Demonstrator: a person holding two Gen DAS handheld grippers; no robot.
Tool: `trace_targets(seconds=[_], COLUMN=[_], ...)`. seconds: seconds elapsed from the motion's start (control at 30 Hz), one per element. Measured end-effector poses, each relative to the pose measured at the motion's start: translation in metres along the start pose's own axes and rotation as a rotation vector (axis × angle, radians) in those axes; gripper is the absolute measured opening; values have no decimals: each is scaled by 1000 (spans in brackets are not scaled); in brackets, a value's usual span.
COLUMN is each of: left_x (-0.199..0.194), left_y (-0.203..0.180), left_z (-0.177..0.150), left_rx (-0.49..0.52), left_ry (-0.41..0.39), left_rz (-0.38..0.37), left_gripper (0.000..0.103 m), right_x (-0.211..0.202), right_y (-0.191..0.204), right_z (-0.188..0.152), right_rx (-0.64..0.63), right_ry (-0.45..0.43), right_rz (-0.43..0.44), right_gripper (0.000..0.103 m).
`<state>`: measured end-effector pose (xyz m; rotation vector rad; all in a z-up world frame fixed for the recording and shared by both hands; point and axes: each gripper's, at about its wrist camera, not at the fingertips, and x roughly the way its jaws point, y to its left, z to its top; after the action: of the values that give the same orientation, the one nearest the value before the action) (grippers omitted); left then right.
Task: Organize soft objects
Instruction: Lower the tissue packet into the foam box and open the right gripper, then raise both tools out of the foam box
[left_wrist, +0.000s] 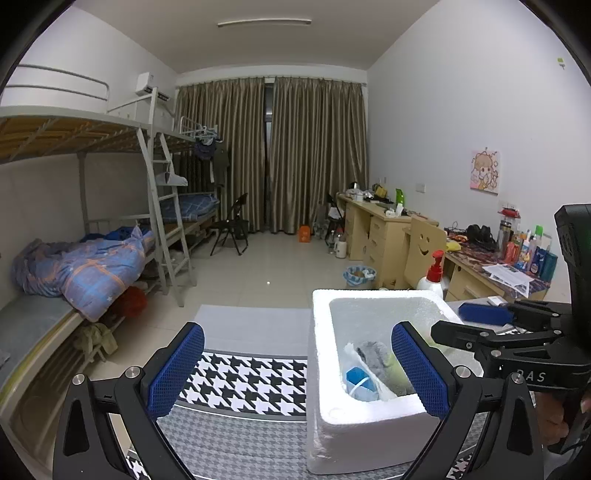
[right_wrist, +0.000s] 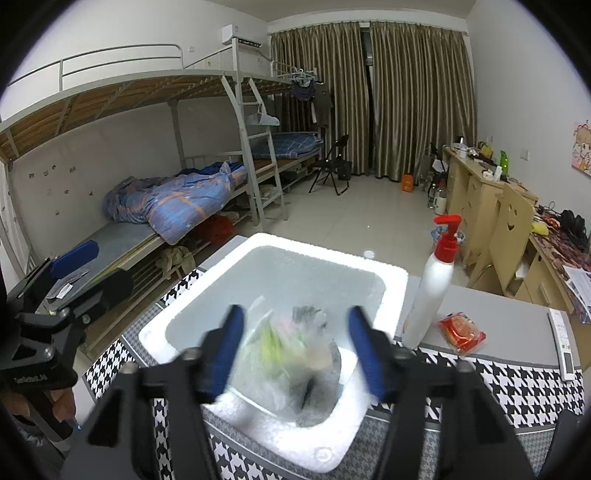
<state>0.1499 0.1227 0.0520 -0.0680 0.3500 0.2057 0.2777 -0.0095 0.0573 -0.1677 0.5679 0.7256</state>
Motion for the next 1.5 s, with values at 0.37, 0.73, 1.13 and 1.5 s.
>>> trace_targets(seconds=[0.37,0.73,1.13,1.5], left_x=[-2,-10,-36,-62], left_y=[2,-3,-11,-22], left_z=[0,3,6,4], left_rx=[-1,1,23,32], left_ry=[-4,-11,-48,-84], left_rz=[-5,-18,-26,-42], left_gripper=[102,102,102,102], right_x=[-6,-26,-57,-83], right_y=[6,5,11,13], right_z=[-2,-6,-12,-24], right_rx=[-8,-16,-29,-23], right_ry=[-12,-70,-142,-176], right_rz=[10,-25,-45,-57], right_gripper=[74,85,94,95])
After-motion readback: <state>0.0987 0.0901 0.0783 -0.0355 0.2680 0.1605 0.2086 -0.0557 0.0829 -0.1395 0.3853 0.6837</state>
